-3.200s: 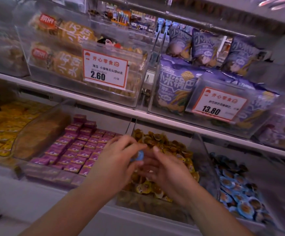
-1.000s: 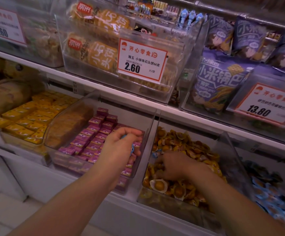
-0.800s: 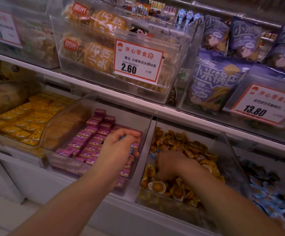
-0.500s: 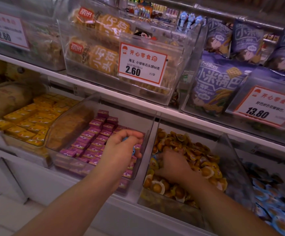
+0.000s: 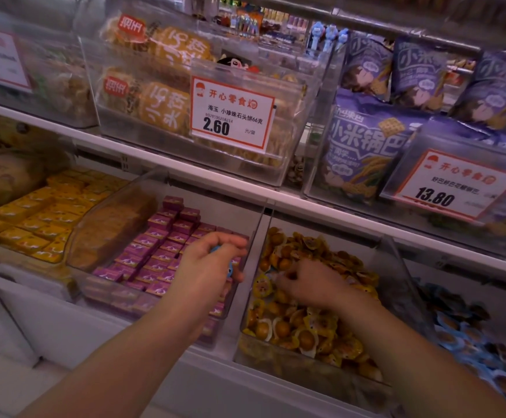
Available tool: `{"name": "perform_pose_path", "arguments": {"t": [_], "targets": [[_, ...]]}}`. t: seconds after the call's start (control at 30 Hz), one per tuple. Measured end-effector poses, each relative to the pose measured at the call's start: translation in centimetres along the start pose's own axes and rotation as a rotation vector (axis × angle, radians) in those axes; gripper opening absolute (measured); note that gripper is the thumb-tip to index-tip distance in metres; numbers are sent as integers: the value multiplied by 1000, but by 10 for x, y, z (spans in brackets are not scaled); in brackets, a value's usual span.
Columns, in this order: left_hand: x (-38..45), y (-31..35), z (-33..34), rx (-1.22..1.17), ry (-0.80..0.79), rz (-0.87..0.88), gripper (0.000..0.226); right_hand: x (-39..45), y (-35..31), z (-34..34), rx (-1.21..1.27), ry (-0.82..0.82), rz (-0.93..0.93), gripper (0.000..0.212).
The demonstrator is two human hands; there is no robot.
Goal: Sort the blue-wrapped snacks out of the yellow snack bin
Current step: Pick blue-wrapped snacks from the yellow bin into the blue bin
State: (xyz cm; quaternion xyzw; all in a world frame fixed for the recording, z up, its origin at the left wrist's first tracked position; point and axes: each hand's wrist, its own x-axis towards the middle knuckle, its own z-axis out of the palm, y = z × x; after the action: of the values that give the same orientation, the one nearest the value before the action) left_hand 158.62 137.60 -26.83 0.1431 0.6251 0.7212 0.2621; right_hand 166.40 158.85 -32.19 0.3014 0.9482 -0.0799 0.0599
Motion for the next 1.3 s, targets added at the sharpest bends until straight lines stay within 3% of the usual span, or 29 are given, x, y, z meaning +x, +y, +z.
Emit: {"name": "perform_pose_path", "arguments": {"t": [0.1, 0.17, 0.33, 0.43, 0.63, 0.9, 1.13, 1.3], "targets": [[2, -1, 1, 3, 10, -9, 18, 8, -7, 12, -194, 88, -57, 33], [3, -2, 2, 11, 10, -5, 18, 14, -13, 22, -241, 134, -99, 37], [4, -2, 1, 23, 7, 0, 18, 28, -17, 25, -172, 167, -79, 61], [3, -1, -1, 13, 8, 0, 18, 31, -19, 26, -137, 159, -59, 51], [2, 2, -4, 6, 6, 13, 17, 35, -1, 16, -24, -54, -86, 45], [0, 1, -5, 14, -2, 17, 17, 47, -9, 7, -125, -199, -30, 45], [1, 2, -4, 12, -11, 16, 18, 38, -7, 21, -149, 55, -120, 20], [1, 1, -1, 15, -29, 53, 16, 15, 2, 7, 105, 144, -149, 19]]}}
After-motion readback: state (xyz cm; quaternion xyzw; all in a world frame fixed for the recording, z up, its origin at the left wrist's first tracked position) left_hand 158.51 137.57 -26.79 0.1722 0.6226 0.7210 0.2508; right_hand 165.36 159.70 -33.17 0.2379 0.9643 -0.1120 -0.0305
